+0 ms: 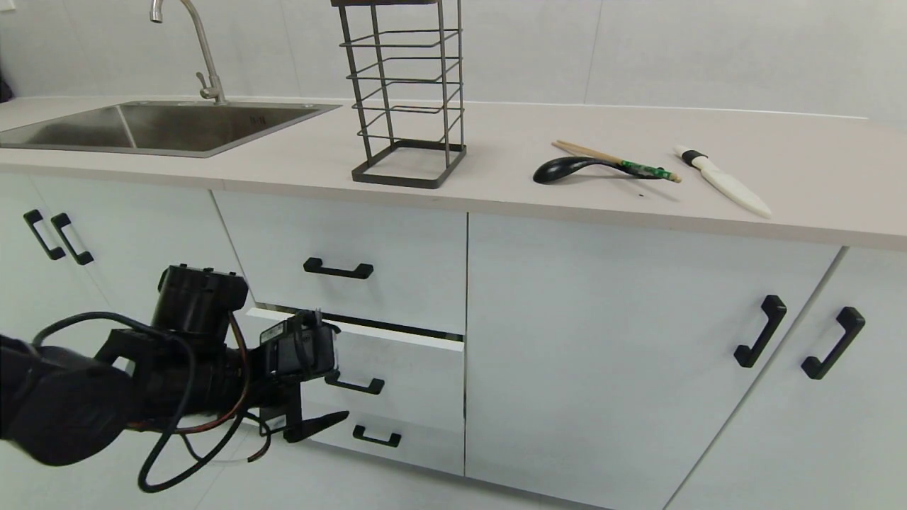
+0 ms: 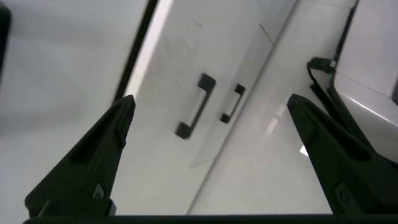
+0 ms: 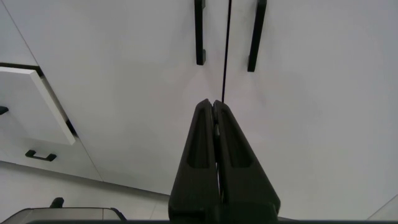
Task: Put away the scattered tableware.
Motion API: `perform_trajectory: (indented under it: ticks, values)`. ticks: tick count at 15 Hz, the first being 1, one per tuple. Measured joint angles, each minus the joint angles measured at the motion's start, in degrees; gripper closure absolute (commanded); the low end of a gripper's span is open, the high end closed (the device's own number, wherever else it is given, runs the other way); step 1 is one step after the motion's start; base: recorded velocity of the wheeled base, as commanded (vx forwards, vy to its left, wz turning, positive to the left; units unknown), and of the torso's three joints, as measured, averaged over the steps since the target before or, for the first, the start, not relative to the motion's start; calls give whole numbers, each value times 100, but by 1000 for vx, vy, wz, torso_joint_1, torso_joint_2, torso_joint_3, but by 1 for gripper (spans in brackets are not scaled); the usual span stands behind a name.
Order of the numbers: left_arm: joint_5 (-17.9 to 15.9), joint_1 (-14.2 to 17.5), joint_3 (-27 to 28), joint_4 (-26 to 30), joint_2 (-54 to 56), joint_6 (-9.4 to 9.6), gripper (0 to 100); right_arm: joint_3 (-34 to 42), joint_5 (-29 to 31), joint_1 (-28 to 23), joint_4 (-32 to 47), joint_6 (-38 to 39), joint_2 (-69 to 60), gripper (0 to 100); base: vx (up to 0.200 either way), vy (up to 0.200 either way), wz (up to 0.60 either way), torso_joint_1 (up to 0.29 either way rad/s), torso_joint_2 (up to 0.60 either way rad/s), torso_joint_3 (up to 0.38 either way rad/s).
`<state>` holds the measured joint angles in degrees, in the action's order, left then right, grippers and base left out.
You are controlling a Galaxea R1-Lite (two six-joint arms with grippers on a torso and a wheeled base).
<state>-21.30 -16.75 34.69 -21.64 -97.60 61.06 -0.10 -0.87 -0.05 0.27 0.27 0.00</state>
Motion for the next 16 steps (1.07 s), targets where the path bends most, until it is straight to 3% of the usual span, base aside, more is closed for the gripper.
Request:
perform_trajectory:
  ticks: [6,16]
  values:
    - [-148,24,857,-338,-1197,27,0,0,0,2,0,-2,0,100,0,0,0,0,0,0]
    - [-123,-17,1414,-633,-2199,30,0,0,0,0,0,0,0,100,0,0,0,0,0,0]
